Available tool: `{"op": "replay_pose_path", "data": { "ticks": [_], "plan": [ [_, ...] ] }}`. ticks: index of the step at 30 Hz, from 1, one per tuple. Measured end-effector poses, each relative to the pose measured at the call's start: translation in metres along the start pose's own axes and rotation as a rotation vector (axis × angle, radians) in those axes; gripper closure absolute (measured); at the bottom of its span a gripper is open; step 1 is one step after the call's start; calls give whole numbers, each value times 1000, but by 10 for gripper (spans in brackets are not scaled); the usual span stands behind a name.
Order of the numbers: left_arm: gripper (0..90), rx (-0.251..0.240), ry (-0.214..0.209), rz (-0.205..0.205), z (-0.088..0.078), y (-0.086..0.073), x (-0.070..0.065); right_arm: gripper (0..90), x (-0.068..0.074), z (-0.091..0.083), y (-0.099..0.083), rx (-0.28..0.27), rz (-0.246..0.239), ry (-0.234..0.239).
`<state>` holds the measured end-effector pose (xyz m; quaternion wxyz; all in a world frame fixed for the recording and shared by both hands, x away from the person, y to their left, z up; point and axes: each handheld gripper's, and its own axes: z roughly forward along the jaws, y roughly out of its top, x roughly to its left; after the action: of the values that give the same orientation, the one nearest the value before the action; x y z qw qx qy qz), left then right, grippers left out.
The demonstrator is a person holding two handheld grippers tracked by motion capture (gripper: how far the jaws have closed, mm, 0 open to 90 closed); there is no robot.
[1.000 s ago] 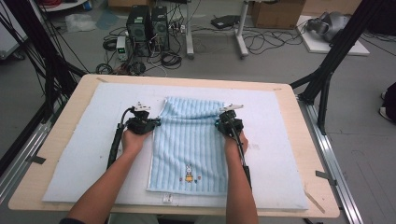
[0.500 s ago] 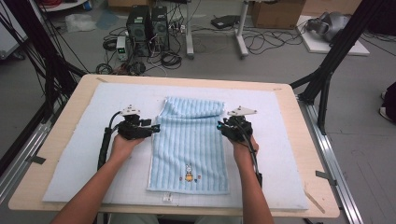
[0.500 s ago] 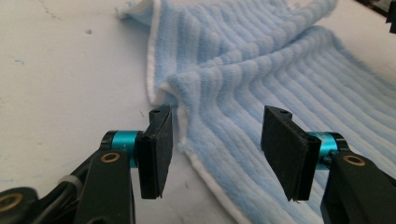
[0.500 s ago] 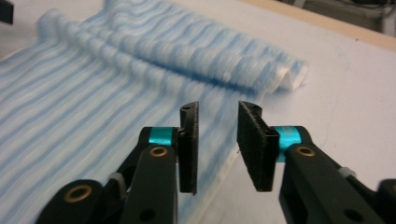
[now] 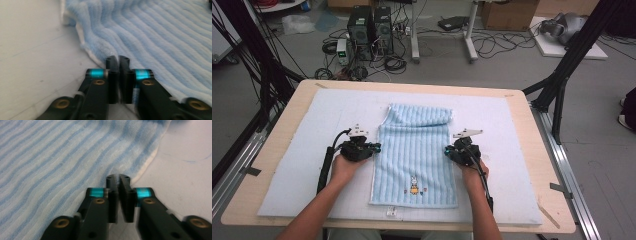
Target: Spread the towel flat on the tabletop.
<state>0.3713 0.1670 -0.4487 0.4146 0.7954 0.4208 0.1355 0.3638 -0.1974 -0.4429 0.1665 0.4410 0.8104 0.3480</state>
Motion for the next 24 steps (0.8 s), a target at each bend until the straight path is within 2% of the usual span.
{"op": "replay_pose_path", "data": {
  "ticks": [1,3,7,9,10,11,12,13,15,17,21,24],
  "plan": [
    [876,-6,20,7,1,1,1,872,0,1,2,0,-4,-14],
    [876,-18,33,-14,5,3,5,872,1,4,4,-6,-10,-49],
    [873,-44,40,-35,8,4,7,871,0,8,6,-28,-16,-87],
    [848,-49,39,-39,7,4,8,867,-1,10,7,-39,-13,-89],
    [786,-54,39,-45,6,4,9,860,0,10,6,-39,-7,-86],
    [672,-54,37,-64,5,3,9,841,0,9,6,-40,-6,-85],
    [579,-59,17,-79,4,2,9,816,0,7,6,-46,-2,-78],
    [537,-65,-7,-85,2,0,8,778,1,5,6,-56,-5,-68],
    [534,-62,-27,-46,-3,-4,3,713,4,-2,6,-74,-3,-52],
    [535,-67,-49,-29,-9,-8,-1,685,7,-10,4,-98,-14,-43],
    [545,-49,-80,-17,-20,-20,-9,631,16,-24,-7,-111,-31,-20],
    [560,-53,-124,-26,-28,-29,-15,606,22,-35,-20,-124,-43,-8]
  ]
}}
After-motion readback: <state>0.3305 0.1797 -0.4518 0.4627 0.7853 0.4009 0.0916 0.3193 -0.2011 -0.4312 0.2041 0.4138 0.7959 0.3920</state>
